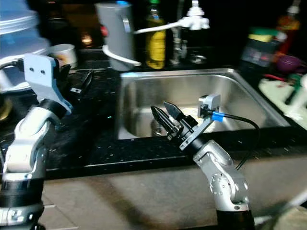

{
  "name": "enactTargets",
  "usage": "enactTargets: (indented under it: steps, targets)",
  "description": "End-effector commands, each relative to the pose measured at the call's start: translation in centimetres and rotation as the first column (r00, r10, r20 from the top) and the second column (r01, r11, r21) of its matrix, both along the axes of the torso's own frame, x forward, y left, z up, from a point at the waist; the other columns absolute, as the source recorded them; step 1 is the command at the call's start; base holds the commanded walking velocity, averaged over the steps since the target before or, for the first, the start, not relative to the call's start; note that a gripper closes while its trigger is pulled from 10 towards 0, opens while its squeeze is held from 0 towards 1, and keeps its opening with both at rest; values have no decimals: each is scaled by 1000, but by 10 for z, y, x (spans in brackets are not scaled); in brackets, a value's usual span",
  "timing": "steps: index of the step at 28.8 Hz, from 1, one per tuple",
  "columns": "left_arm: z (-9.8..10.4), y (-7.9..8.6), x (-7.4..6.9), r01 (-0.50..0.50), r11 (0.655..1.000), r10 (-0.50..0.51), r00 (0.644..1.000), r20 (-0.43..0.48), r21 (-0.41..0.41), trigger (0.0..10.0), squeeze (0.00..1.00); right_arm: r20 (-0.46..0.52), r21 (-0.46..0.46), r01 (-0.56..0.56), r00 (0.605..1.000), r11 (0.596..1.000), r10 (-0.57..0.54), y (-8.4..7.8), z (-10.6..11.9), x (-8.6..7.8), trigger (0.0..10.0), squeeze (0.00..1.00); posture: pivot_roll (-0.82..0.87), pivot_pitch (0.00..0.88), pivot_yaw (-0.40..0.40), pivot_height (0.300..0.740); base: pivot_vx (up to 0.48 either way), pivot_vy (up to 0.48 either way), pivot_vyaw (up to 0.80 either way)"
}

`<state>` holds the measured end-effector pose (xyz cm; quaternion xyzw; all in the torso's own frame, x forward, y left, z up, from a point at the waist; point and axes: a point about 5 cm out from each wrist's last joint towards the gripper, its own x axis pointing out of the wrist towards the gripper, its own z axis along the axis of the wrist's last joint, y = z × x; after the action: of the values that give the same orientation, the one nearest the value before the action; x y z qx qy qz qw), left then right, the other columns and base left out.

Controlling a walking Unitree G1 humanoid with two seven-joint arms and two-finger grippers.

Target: Kitchen organization

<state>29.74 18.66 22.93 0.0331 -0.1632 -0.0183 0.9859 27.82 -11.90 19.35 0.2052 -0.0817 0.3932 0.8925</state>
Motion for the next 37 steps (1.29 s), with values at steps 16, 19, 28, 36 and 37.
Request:
enactTargets:
  steps: [16,19,28,36,37]
  targets:
    - [-37,-50,-51,7,1000,-7,996,-91,0,10000,0,-130,76,102,987,992,-91,13,-26,-2,10000,0,-69,0,-58,740,0,0,44]
    - [-38,-55,-53,17,1000,-15,996,-93,18,10000,0,-135,87,107,986,990,-95,13,-25,-2,10000,0,-66,0,-57,740,0,0,0]
    - [-38,-55,-54,6,999,-3,996,-92,32,10000,0,-157,118,144,980,982,-125,14,-28,-1,10000,0,-51,0,-41,740,0,276,0]
    - [-40,-56,-52,10,999,-6,996,-92,49,10000,0,-182,145,177,972,974,-150,13,-30,1,10000,0,-40,0,-34,740,0,259,0]
    - [-40,-56,-52,10,999,-6,996,-92,51,10000,0,-182,145,176,972,974,-149,14,-30,1,10000,0,-40,0,-35,740,0,259,0]
